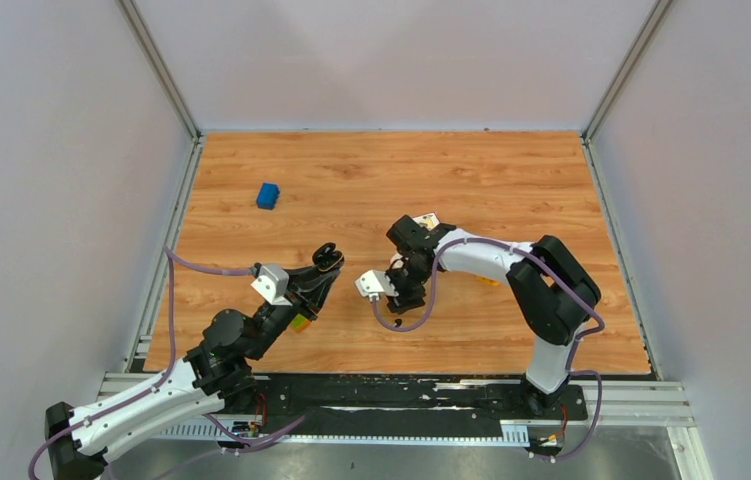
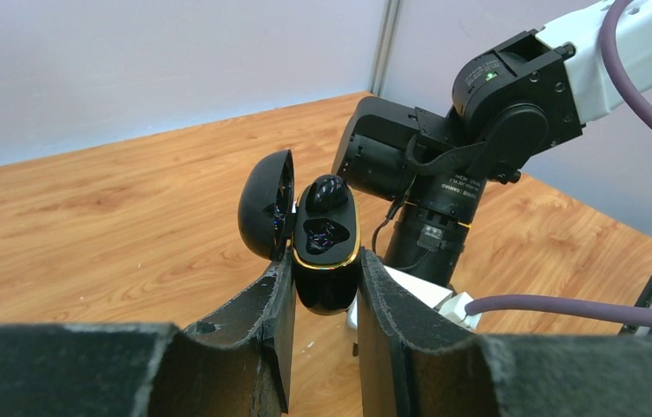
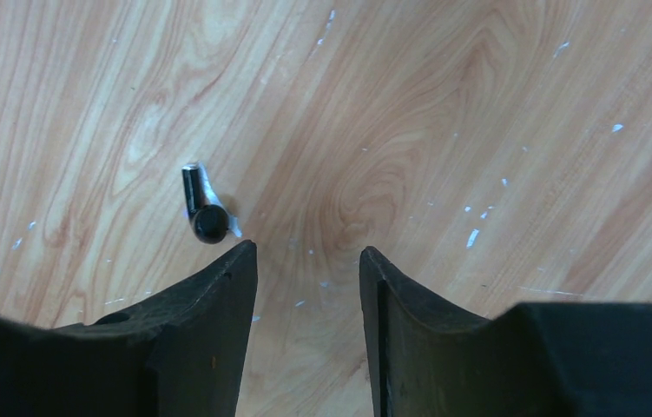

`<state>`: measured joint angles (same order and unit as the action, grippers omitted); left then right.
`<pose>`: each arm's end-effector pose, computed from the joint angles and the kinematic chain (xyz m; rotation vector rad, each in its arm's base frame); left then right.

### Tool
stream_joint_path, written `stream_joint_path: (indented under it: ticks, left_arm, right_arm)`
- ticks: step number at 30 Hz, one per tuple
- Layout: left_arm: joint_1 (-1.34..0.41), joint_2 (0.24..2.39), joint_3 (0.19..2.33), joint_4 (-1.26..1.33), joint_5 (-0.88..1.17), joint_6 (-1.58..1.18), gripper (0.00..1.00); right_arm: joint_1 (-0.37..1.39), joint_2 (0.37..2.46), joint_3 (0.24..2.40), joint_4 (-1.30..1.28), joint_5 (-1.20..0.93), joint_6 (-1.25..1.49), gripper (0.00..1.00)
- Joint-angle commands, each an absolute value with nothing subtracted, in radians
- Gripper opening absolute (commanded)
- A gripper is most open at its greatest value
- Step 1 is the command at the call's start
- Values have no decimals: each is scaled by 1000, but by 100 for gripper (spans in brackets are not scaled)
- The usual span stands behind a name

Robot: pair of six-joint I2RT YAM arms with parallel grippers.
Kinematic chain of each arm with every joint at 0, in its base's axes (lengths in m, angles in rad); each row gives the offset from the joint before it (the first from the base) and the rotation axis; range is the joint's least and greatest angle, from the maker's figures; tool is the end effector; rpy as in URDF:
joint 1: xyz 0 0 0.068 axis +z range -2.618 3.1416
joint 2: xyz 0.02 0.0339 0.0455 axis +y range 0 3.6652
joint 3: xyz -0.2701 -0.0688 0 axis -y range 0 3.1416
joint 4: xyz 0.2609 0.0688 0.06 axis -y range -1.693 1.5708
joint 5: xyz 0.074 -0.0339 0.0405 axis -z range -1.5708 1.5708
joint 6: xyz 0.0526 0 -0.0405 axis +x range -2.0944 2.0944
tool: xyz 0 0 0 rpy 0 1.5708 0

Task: Insert the wireless bluetooth earbuds into the charging case
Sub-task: Pick up the earbud from the center of the board.

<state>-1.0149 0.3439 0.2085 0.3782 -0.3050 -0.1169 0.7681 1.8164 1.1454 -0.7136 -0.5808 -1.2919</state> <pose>0.0941 -0.1215 0.2587 0.3479 1.3343 -0.7515 0.2311 0.2633 0.1443 -2.3760 1.3381 0.7209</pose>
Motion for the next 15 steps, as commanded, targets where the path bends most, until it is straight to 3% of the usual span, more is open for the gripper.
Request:
stream_joint_path:
  ticks: [1, 6, 10, 15]
  left_arm:
    - [-1020, 339, 231, 409, -293, -132, 0]
    - [-1019, 337, 236, 400, -290, -135, 0]
    - [-1019, 327, 239, 390, -291, -135, 0]
    - [-1020, 312, 243, 380, -291, -138, 0]
  right_arm:
    - [779, 1826, 1163, -649, -567, -1254, 47]
    - [803, 1849, 1182, -626, -494, -1167, 46]
    - [800, 1877, 1300, -623, -321, -836, 41]
    - [802, 1819, 1311, -667, -349, -448, 45]
